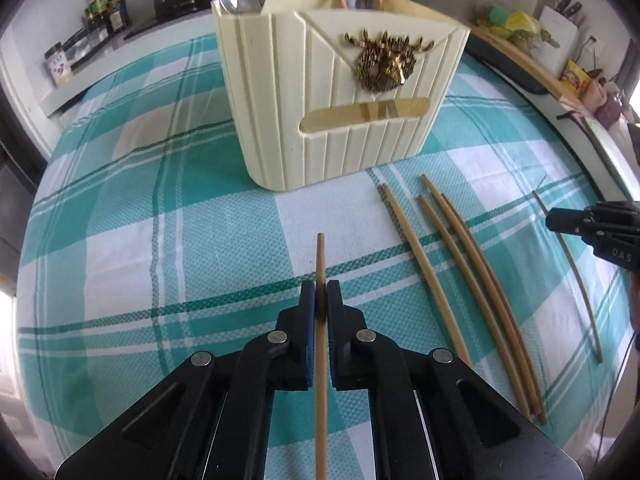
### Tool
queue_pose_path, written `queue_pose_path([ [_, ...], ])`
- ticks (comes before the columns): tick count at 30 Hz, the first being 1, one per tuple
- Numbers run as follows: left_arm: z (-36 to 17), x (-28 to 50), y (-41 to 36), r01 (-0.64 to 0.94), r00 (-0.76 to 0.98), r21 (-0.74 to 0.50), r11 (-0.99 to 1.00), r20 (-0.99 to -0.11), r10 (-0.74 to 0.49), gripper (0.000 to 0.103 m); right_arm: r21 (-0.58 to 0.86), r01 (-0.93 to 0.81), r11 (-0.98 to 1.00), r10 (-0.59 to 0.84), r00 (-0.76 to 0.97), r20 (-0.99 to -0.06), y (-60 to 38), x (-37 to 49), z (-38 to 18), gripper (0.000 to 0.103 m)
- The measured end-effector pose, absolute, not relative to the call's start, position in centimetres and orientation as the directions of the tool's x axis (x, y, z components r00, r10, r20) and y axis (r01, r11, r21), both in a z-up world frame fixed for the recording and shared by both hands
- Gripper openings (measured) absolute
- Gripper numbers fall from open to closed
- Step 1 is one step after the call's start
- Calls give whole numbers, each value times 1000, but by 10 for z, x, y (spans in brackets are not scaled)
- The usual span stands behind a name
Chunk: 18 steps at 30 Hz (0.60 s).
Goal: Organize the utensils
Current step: 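Carry both held chopsticks up to the holder with both tools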
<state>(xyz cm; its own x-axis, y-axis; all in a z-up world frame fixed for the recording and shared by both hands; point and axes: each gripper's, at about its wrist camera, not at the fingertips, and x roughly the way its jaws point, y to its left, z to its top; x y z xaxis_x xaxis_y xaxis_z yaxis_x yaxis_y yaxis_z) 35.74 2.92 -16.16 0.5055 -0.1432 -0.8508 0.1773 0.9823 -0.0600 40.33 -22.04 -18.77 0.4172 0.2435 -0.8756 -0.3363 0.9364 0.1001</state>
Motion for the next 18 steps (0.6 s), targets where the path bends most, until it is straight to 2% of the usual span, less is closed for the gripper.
queue_pose_path([
  [6, -96, 312, 49, 184, 639, -135, 974, -736, -223, 4, 175, -368, 913, 365, 551, -750, -230, 365, -122, 6],
  [11, -51, 266, 59, 218, 724, -149, 964, -637, -263, 4, 177, -415, 892, 422, 628, -654, -232, 319, -75, 6],
  [18, -18, 231, 69, 230, 794, -178, 957, -534, -290, 4, 150, -458, 876, 459, 698, -550, -231, 271, -35, 6],
])
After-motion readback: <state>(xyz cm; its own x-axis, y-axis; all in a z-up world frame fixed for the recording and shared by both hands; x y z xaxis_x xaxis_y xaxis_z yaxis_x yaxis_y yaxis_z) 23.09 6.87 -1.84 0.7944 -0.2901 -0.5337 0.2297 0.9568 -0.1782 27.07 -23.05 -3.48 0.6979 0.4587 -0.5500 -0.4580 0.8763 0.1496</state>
